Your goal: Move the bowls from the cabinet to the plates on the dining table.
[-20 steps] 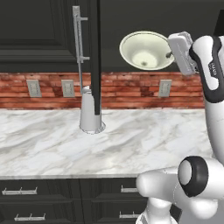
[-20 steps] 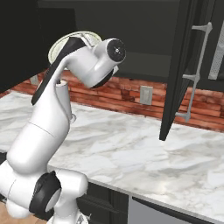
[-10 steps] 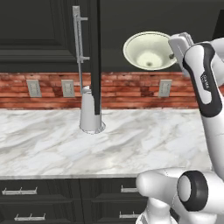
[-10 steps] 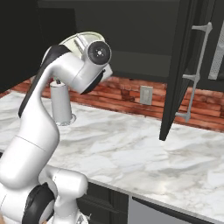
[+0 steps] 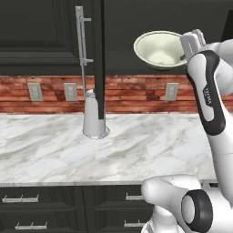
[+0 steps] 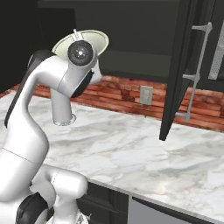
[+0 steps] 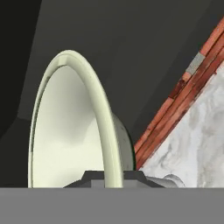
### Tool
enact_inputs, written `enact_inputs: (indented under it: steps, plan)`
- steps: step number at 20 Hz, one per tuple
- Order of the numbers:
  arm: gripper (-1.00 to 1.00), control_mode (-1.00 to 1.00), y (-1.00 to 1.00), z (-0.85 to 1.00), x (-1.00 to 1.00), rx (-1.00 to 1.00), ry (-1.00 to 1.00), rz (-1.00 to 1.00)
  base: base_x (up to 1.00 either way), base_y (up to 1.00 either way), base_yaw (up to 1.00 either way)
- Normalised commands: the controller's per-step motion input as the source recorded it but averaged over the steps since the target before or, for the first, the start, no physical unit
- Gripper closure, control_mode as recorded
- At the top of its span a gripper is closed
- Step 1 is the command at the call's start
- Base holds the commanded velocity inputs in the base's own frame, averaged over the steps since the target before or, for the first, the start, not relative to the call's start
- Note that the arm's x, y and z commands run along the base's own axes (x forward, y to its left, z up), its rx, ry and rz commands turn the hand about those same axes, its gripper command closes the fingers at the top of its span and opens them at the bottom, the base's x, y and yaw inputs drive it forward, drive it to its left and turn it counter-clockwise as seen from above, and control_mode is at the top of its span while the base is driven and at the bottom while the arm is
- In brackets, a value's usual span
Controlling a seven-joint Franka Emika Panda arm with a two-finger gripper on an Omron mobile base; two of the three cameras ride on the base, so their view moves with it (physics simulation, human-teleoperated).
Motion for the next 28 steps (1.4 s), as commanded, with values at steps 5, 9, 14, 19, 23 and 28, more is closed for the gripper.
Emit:
enact_inputs:
  steps: [5, 9, 14, 19, 23, 28]
  plan:
    - [1.0, -1.0, 0.0, 0.13, -0.35, 0.15, 0.06, -0.14, 0.0, 0.0, 0.0]
    - [1.0, -1.0, -0.01, 0.09, -0.42, 0.15, 0.07, -0.1, 0.0, 0.0, 0.0]
    - [1.0, -1.0, 0.0, 0.02, -0.44, 0.12, 0.05, -0.1, 0.0, 0.0, 0.0]
    - [1.0, -1.0, 0.0, -0.01, -0.41, 0.11, 0.06, -0.08, 0.0, 0.0, 0.0]
    - [1.0, -1.0, 0.0, -0.01, -0.43, 0.1, 0.05, -0.04, 0.0, 0.0, 0.0]
    - [1.0, -1.0, 0.0, -0.01, -0.43, 0.07, 0.04, -0.03, 0.0, 0.0, 0.0]
